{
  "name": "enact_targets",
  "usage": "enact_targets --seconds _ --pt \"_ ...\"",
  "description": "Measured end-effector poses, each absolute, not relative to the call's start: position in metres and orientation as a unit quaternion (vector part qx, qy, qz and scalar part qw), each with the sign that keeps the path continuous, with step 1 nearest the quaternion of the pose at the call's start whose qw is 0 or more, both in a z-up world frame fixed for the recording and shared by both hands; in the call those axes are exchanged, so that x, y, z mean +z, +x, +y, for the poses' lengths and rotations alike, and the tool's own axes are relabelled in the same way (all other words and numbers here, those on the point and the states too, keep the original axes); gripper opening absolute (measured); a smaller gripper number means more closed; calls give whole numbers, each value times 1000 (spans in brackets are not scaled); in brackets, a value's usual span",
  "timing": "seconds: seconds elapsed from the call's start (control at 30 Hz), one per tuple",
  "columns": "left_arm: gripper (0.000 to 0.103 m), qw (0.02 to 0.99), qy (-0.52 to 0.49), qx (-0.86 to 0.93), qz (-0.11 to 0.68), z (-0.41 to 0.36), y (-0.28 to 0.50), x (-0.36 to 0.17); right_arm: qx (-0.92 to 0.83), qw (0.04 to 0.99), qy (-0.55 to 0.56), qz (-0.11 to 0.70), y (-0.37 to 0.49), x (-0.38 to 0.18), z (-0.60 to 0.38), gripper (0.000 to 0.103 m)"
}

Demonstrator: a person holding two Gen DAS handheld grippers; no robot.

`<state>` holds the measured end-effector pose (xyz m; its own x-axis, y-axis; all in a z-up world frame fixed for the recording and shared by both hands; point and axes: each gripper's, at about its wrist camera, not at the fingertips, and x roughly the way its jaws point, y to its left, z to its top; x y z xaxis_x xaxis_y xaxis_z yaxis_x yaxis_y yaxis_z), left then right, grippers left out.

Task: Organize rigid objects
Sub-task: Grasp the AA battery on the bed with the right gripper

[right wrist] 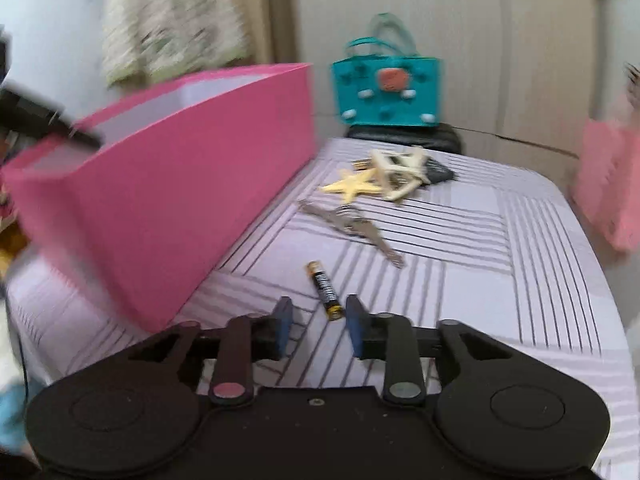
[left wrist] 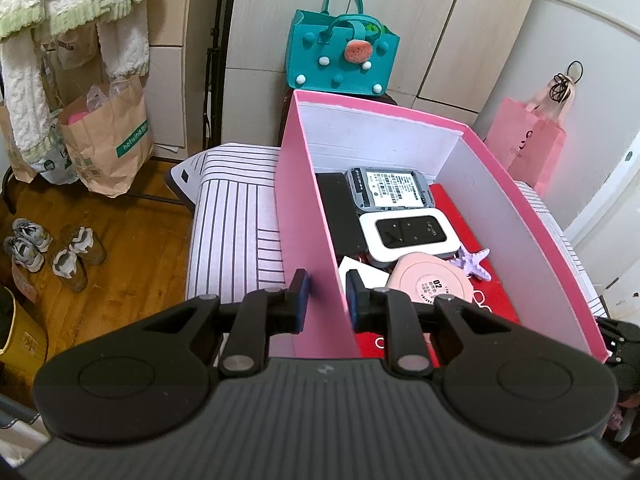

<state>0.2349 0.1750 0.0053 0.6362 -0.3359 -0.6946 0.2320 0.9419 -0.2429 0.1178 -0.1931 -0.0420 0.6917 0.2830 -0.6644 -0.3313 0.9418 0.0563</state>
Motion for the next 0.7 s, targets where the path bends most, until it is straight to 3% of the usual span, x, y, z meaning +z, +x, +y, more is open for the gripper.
enact_targets --seconds 0.17,0.23,0.27,0.7 --pt "18 902 -61 -153 399 172 236 5 198 901 -43 382 140 -37 -197 35" --pt "18 902 -59 -150 401 170 236 5 209 899 -61 381 140 -36 -195 14" --pt "18 902 -57 -149 401 169 236 4 215 896 -67 383 138 -35 -194 10" --pt "18 903 -51 -143 402 166 236 2 166 897 -32 409 131 -23 -221 11"
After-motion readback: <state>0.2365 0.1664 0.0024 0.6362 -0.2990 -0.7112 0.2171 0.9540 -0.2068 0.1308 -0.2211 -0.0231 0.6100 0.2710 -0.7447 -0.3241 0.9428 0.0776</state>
